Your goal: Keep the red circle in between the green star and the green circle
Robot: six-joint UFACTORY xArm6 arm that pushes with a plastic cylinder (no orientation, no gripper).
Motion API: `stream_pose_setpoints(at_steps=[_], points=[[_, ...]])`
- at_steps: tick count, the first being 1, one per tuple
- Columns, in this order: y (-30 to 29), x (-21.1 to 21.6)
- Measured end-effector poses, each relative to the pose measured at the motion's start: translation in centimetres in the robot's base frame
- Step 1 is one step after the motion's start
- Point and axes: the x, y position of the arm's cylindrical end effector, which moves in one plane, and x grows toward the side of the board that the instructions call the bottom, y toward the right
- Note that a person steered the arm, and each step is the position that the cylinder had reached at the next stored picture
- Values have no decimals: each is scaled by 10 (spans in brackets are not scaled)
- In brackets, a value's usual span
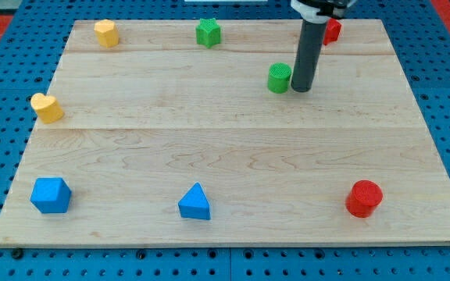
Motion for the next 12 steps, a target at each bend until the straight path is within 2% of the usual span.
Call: stream_pose_setpoints(at_steps=[1, 3, 4, 5, 6, 7, 8, 10, 11, 12], points=[[-40, 5], [-64, -49], [-82, -14], [-64, 17], [-26, 61], [67, 100], [82, 102], [145, 168], [123, 199], [57, 199]])
